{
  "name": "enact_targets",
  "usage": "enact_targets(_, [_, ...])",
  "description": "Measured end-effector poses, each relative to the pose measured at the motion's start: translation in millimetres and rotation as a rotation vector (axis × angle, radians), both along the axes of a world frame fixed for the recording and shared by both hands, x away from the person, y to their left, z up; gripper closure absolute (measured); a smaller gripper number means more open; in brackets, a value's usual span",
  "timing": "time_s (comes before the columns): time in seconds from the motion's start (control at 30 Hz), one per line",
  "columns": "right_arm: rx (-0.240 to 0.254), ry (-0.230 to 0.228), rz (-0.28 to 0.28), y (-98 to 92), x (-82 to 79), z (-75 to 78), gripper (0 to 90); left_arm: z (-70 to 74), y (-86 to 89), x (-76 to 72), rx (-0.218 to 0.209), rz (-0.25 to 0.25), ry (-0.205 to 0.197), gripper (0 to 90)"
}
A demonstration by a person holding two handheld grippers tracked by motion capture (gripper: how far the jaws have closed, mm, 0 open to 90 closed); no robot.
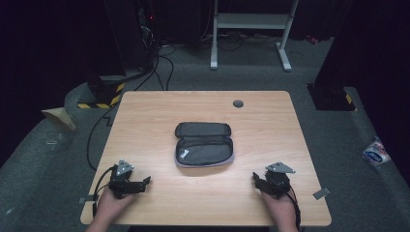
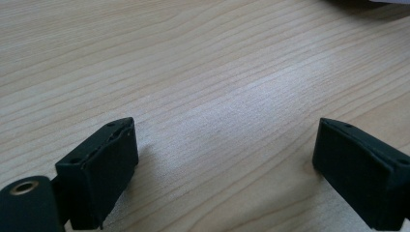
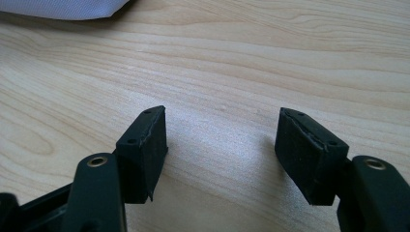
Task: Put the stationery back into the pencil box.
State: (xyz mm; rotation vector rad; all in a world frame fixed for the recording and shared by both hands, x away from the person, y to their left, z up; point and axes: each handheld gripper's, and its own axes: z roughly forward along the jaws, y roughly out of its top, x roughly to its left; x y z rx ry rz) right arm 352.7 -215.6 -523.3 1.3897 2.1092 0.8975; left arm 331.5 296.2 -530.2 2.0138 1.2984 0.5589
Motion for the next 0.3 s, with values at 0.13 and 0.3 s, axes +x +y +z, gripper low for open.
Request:
enact_targets(0.13, [-0.002,-0.001,0.0,-0.1,0.0,0.0,35.7,0.0,0.3,0.0,0.0,0.0,-0.001,9.4])
enact_targets(0.3, [-0.002,-0.002,0.0,0.0,0.0,0.0,35.6,0.0,0.2,-0.3,0.001,0.001,-0.002,9.5])
